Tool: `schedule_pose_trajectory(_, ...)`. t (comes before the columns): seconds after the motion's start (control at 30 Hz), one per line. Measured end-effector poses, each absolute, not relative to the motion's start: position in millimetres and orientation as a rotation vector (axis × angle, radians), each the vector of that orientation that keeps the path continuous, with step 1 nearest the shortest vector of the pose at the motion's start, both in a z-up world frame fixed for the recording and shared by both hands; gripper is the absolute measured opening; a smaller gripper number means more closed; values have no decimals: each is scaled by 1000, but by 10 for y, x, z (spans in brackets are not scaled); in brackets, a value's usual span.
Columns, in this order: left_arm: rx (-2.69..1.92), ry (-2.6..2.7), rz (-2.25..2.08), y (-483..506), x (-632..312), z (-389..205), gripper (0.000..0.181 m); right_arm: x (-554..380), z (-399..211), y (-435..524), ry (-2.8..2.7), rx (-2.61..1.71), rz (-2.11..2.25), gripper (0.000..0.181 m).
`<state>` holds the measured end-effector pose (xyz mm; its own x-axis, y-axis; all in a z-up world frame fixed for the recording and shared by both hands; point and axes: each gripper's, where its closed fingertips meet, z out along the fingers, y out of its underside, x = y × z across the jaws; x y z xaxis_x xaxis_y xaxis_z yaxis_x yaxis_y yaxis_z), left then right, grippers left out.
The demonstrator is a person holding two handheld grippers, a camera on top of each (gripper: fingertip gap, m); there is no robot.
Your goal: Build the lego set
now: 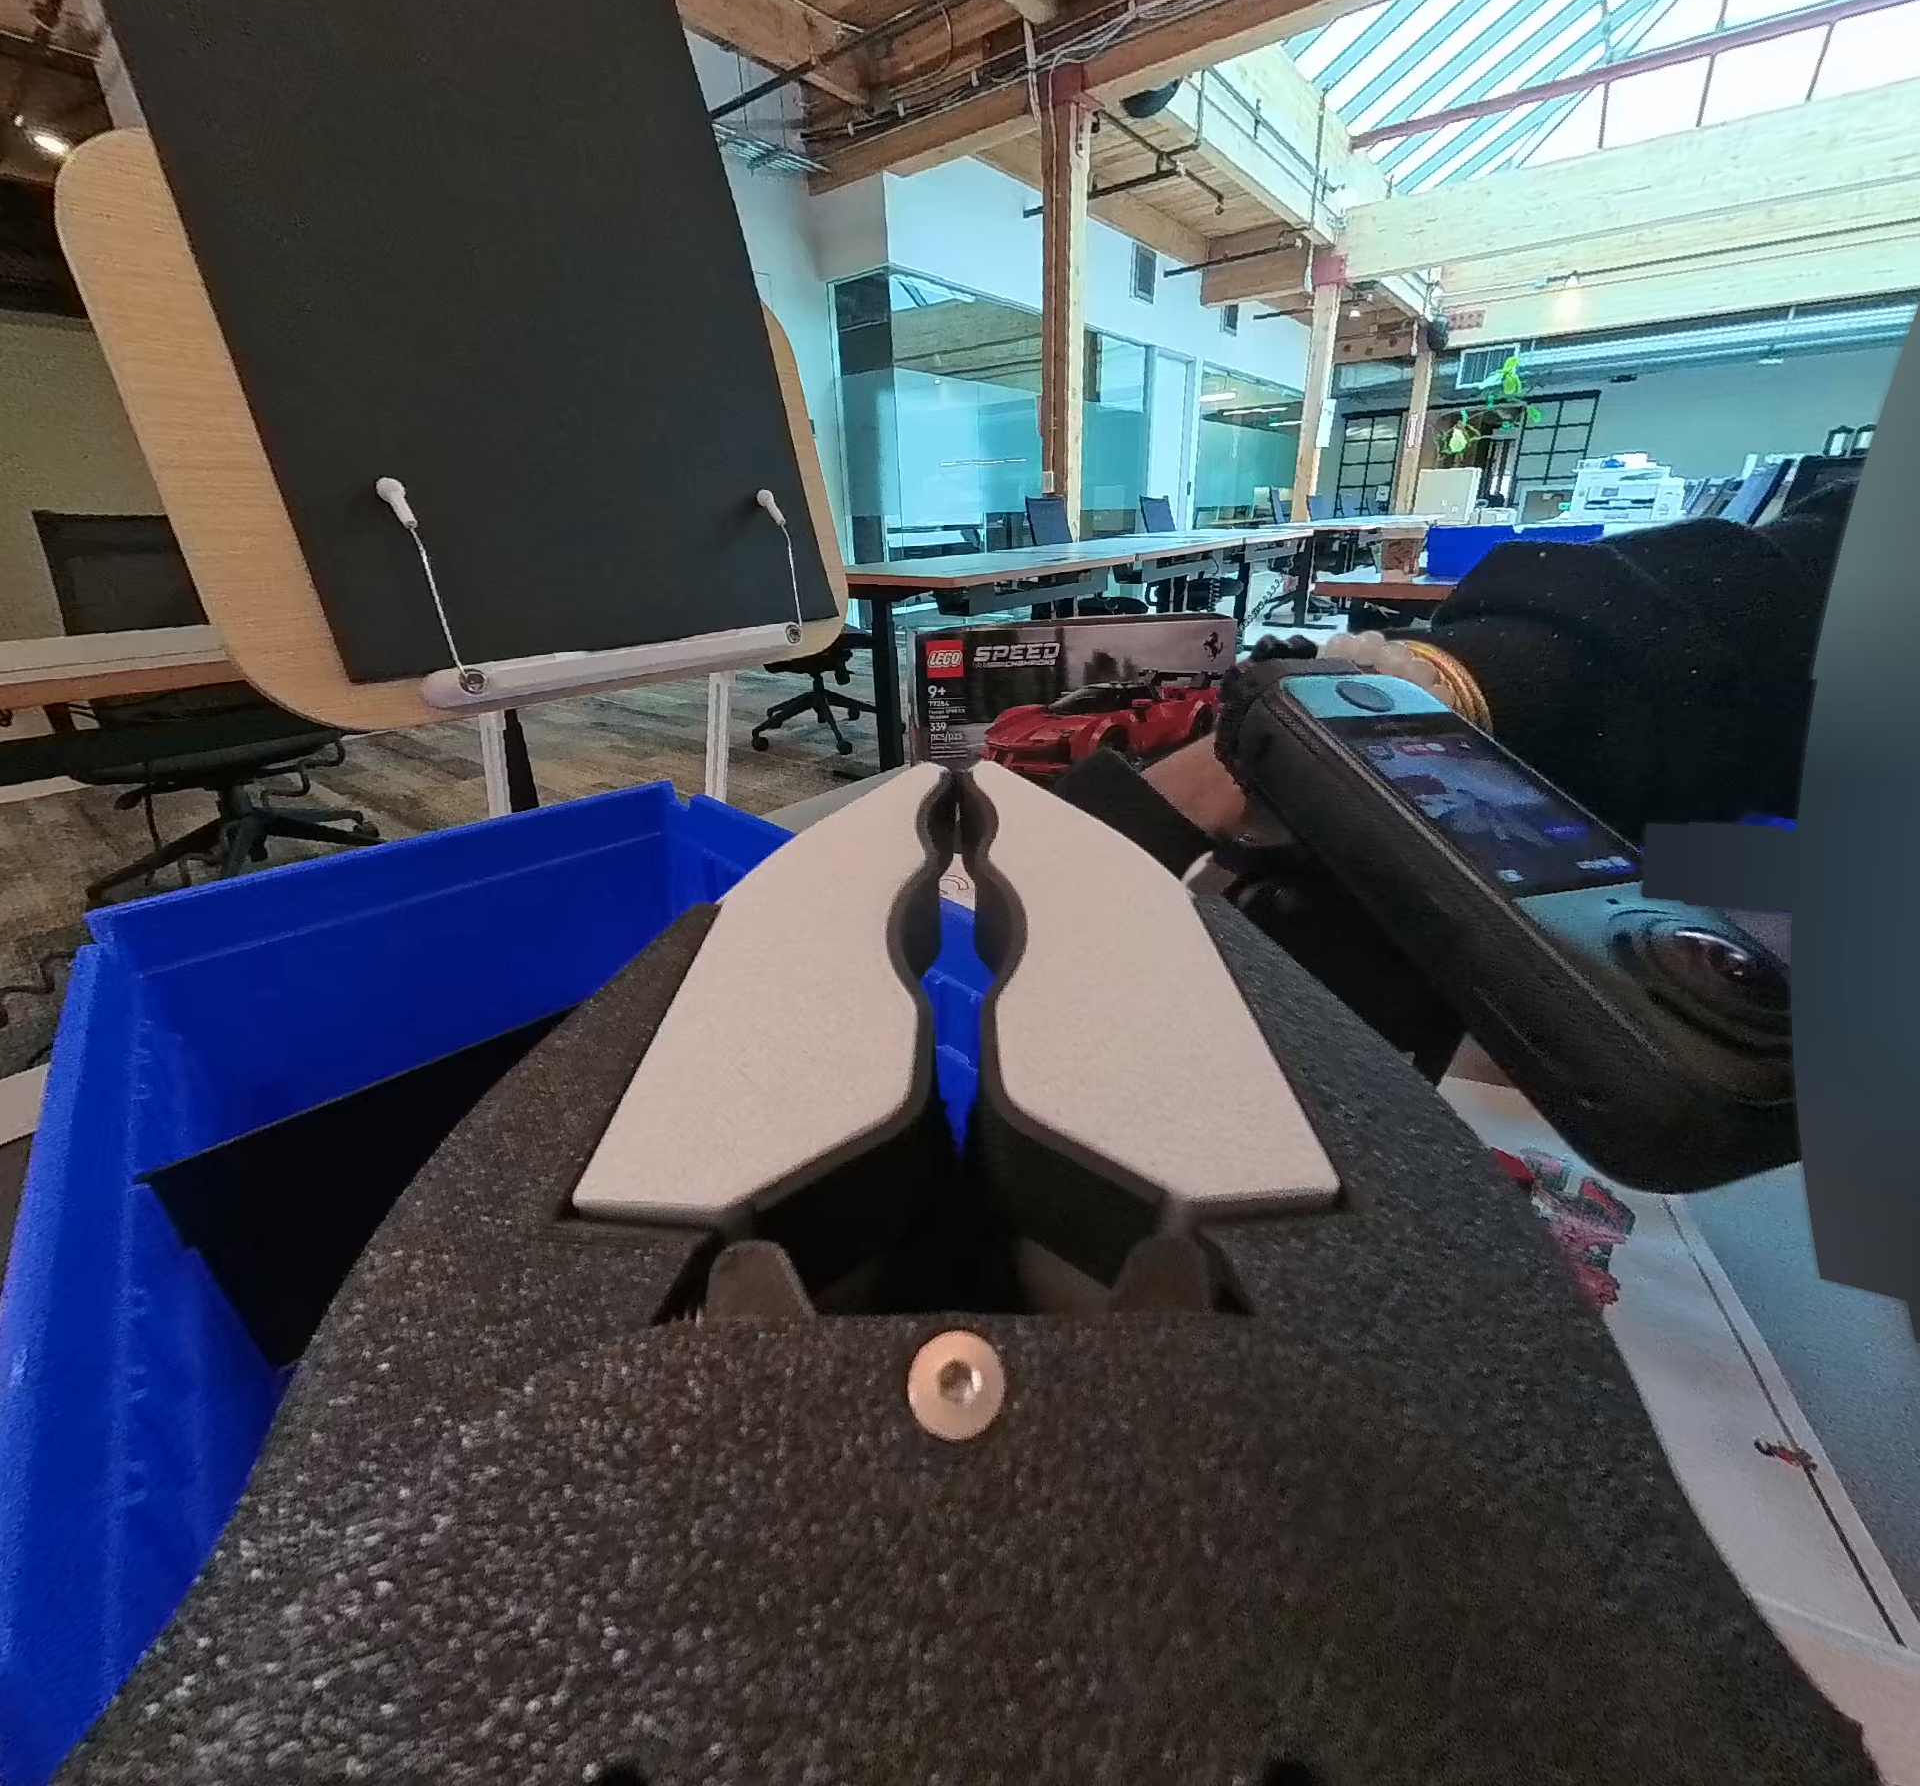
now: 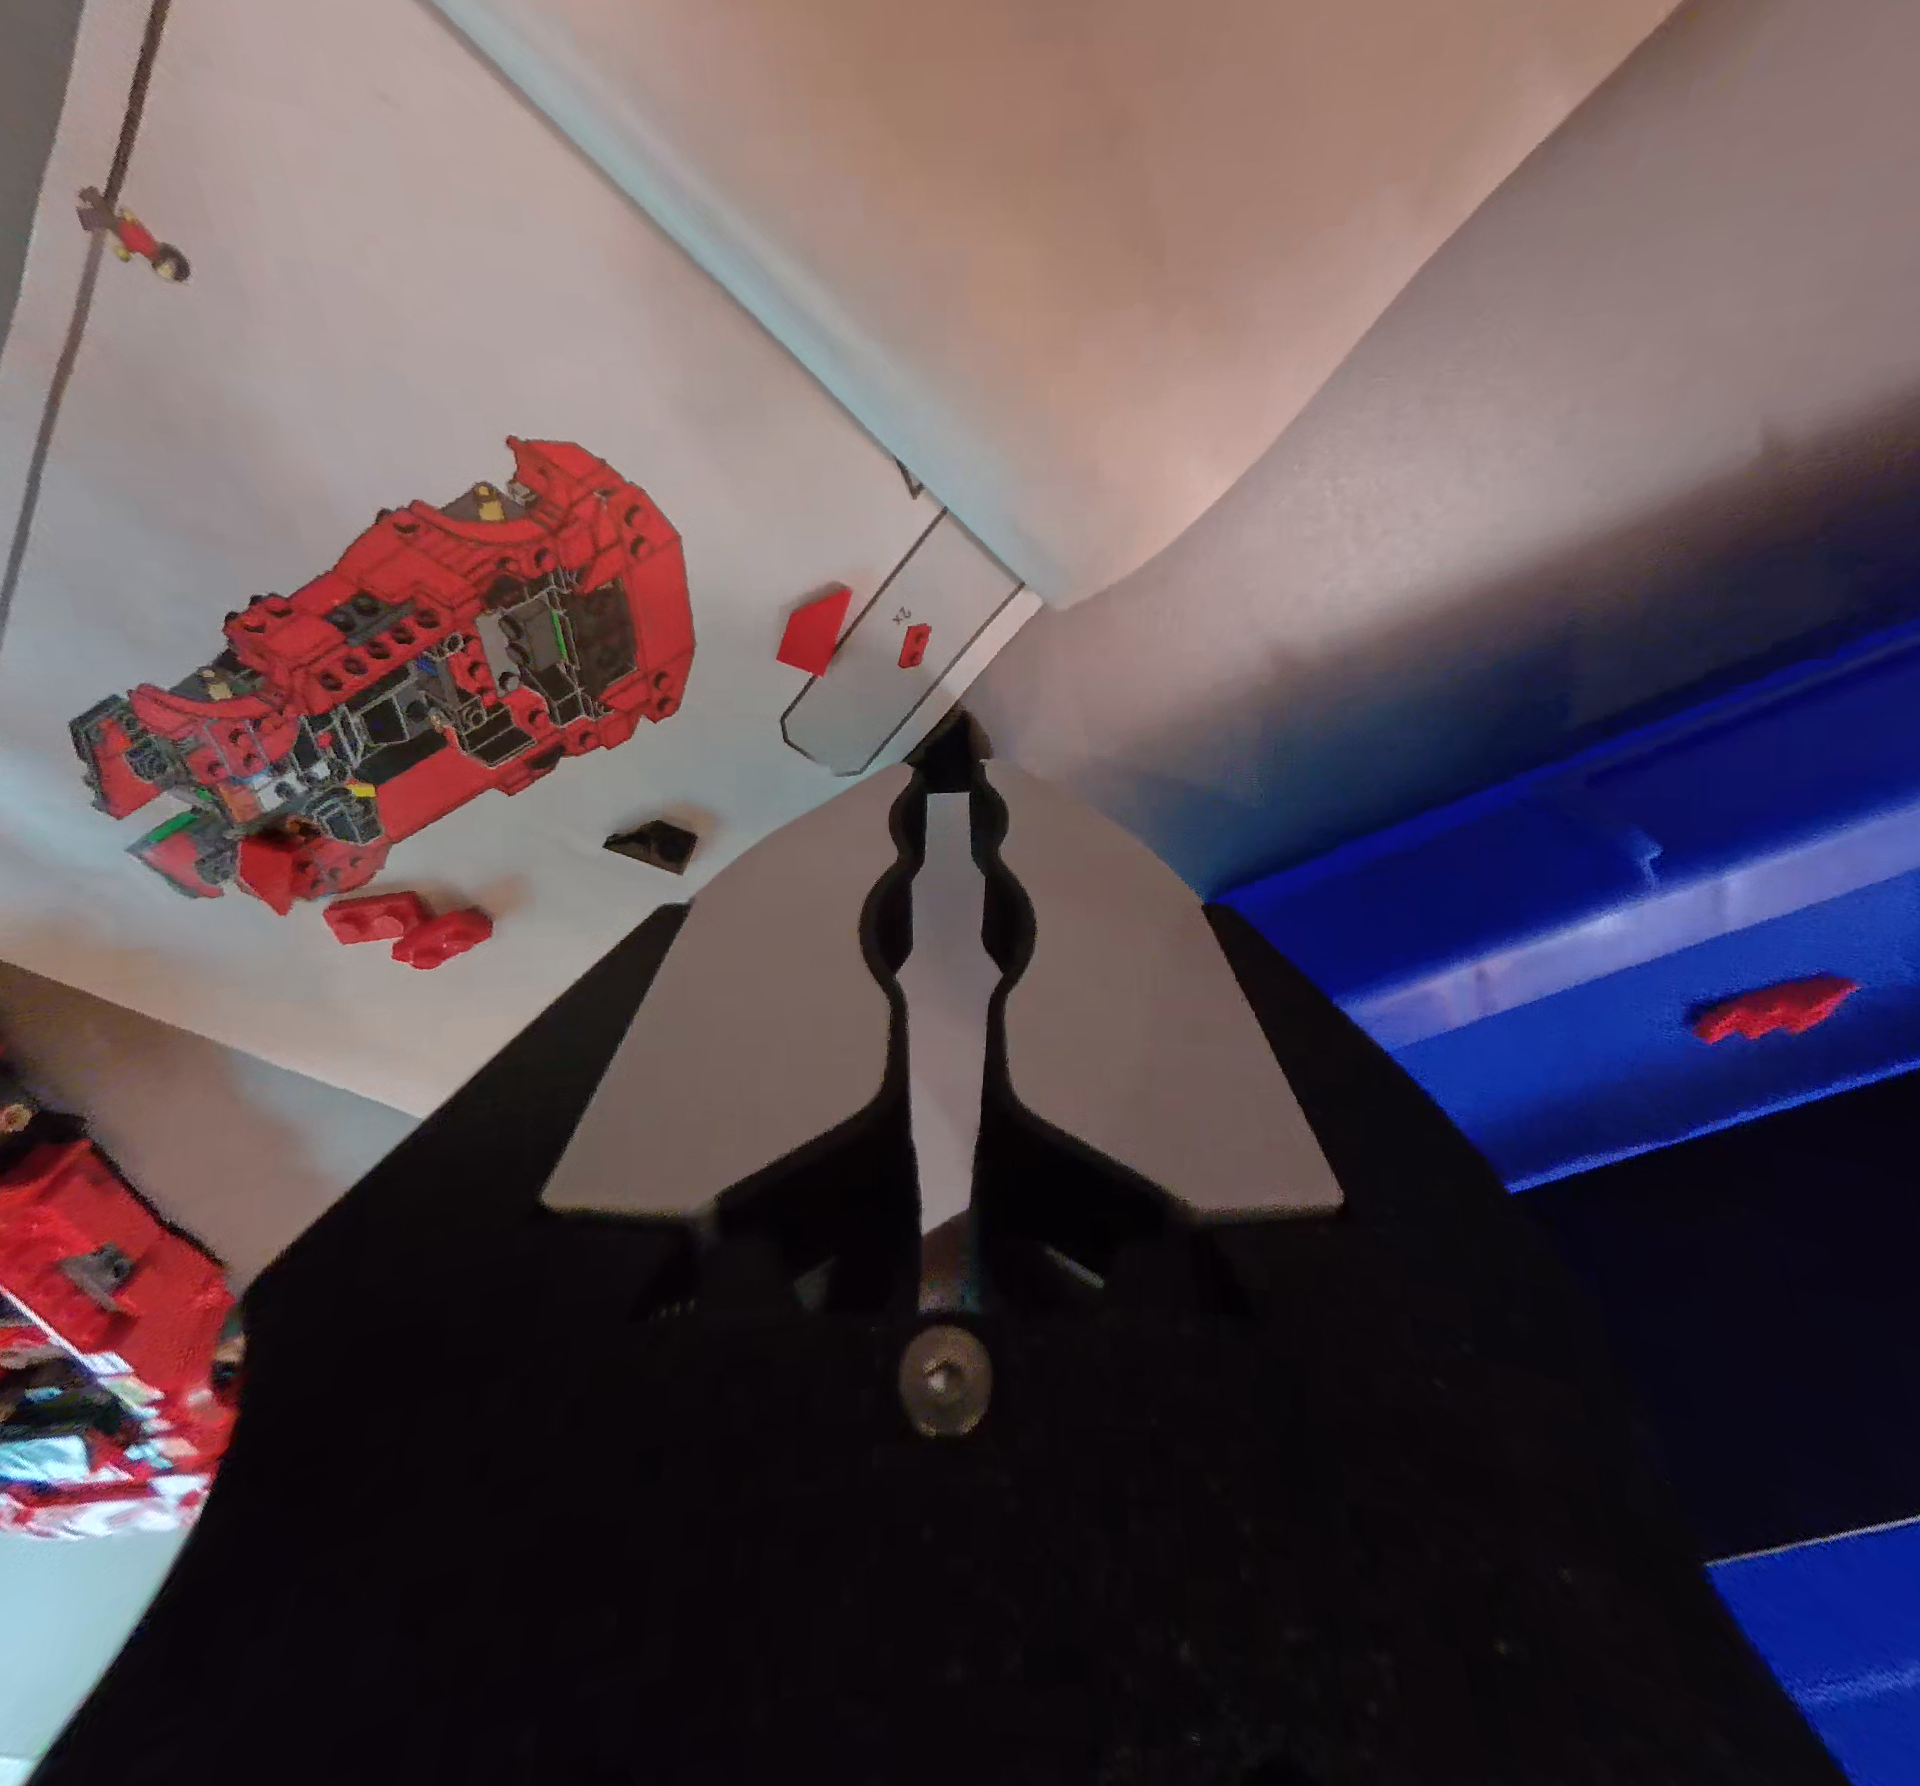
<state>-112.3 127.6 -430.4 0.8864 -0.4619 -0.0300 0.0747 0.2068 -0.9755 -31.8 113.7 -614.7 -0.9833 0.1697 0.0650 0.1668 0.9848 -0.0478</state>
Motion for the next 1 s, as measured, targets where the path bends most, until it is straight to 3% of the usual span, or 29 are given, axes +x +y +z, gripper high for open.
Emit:
schedule_pose_trajectory(0.03, -1317, 351, -384, 1276, -1120, -4307, 0, -322, -6146, 1135, -3047, -304, 85, 8)
schedule_pose_trajectory(0.33, -1348, 397, -366, 1308, -1079, -4413, 0, -293, -5644, 664, -2775, -851, 523, 8)
schedule_pose_trajectory(0.5, -1367, 386, -381, 1339, -1076, -4479, 0, -334, -5581, 104, -2769, -685, 663, 8)
schedule_pose_trajectory(1.0, -1371, 355, -423, 1359, -1096, -4525, 0, -513, -5877, -111, -2992, -397, 660, 8)
